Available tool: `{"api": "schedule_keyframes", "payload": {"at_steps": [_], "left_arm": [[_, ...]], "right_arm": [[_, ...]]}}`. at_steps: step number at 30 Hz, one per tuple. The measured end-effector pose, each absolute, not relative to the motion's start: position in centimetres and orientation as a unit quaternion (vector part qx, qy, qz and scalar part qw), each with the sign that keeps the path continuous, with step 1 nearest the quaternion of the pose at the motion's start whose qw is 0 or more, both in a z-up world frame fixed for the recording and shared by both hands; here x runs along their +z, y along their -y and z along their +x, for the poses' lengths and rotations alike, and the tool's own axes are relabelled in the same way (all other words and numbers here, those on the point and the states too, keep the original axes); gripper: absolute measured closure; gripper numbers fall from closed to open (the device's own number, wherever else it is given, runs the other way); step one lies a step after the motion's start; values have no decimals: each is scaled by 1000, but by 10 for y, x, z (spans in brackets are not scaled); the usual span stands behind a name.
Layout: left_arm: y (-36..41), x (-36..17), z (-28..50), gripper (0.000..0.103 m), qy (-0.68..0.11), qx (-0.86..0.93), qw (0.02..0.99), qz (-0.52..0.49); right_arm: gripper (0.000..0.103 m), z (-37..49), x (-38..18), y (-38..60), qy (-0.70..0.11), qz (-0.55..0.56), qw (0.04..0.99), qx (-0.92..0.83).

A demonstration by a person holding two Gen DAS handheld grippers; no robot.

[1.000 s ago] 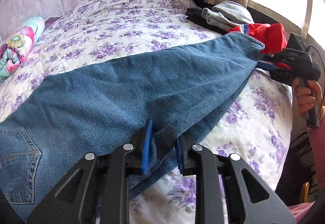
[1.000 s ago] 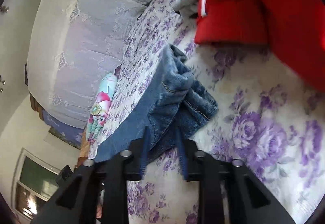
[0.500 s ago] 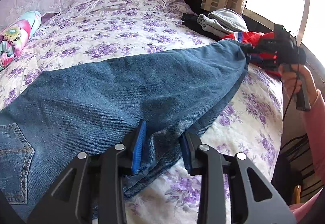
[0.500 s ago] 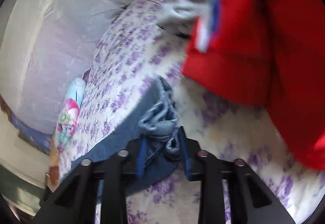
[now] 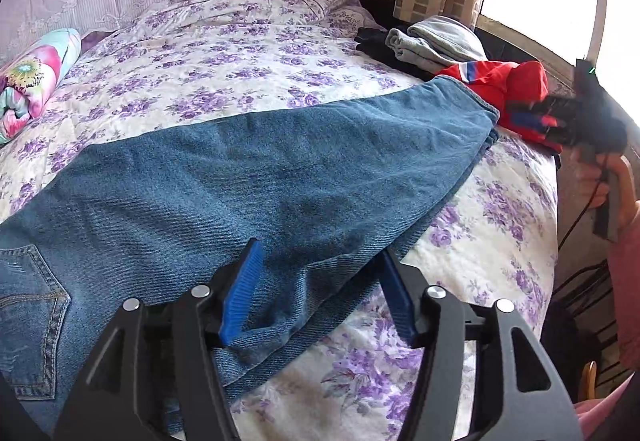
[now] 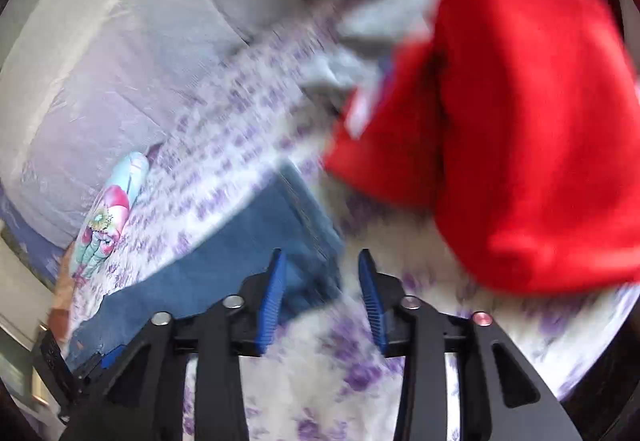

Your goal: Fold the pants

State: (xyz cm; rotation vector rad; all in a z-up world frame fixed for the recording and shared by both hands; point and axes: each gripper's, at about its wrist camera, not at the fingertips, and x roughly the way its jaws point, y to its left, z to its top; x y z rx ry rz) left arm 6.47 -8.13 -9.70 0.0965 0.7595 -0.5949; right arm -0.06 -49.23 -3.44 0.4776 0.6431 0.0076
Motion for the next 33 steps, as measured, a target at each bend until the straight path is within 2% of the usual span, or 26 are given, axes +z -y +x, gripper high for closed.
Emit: {"api": "schedule_keyframes", "payload": {"at_steps": [4, 6, 9, 11, 13, 15, 16, 21, 22, 23, 25, 26, 27, 29, 32, 33], "left_arm": [[82, -97, 63, 41, -363, -286, 885, 49], [81, -96, 63, 36, -361, -281, 888, 49], [77, -96, 64, 27, -362, -276, 889, 41], [75, -97, 65, 27, -368, -280, 886, 35], [76, -97, 64, 24, -368, -282, 885, 38], [80, -96, 61, 21, -365, -294, 882, 48], [81, -96, 59, 21, -363, -302, 880, 51], [97, -96, 41, 20, -352, -345, 865, 89], [100, -97, 38, 20, -353, -342, 865, 98], [103, -98, 36, 20, -355, -341, 864, 108], [101, -99, 33, 20, -360, -347, 859, 109], [99, -98, 31, 19, -362, -353, 856, 106], [94, -96, 27, 19, -364, -364, 851, 102], [87, -88, 21, 19, -361, -367, 852, 101], [81, -69, 23, 17, -331, -346, 873, 95], [80, -65, 26, 10, -323, -332, 882, 90]], "right_arm": [[62, 20, 3, 451, -269, 164, 947, 69], [62, 46, -6, 435, -285, 158, 939, 106], [54, 92, -43, 429, -363, 110, 923, 72], [73, 110, -76, 446, -405, 95, 909, 6], [86, 103, -75, 465, -393, 147, 908, -1], [65, 89, -59, 469, -382, 157, 908, -64], [60, 82, -51, 465, -369, 146, 914, -81], [60, 47, -25, 397, -328, 68, 941, 51], [57, 44, -26, 383, -327, 55, 939, 85], [50, 44, -32, 369, -340, 37, 933, 115], [44, 51, -61, 356, -396, -17, 911, 113], [44, 54, -80, 355, -427, -41, 898, 99], [43, 51, -84, 357, -422, -43, 900, 102], [41, 50, -79, 356, -437, -56, 894, 84], [40, 36, -50, 343, -389, -48, 914, 102], [38, 39, -44, 335, -374, -42, 918, 125]]}}
